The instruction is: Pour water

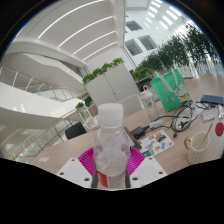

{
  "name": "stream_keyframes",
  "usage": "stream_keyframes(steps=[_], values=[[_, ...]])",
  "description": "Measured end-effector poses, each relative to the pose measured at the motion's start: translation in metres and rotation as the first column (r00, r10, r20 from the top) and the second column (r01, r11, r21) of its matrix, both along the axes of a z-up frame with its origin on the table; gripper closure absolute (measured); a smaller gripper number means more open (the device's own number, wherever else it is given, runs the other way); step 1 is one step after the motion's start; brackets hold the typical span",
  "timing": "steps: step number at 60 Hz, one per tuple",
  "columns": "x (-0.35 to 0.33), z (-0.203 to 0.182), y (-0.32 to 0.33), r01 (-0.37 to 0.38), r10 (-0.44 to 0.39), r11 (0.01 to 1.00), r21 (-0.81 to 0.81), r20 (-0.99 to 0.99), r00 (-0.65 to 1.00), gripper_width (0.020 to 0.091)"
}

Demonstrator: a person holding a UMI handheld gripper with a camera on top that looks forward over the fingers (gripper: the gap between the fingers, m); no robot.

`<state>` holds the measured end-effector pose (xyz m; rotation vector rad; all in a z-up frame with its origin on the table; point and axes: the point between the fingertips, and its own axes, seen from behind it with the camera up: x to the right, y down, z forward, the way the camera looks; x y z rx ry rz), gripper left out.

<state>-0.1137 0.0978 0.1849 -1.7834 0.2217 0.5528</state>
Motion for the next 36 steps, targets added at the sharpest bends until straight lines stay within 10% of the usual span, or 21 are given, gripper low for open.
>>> stream_keyframes(steps=[11, 20, 36], values=[[0.106, -0.019, 0.016, 0.045, -0.174, 0.976, -0.213, -0.64, 0.749, 0.0735], [0.132, -0.02, 0.02, -0.079, -0.218, 0.964, -0.254, -0.925, 0.312, 0.0736], [0.159, 0.017, 0.029, -0.118, -0.214, 0.976, -0.185, -0.927, -0.309, 0.0736]])
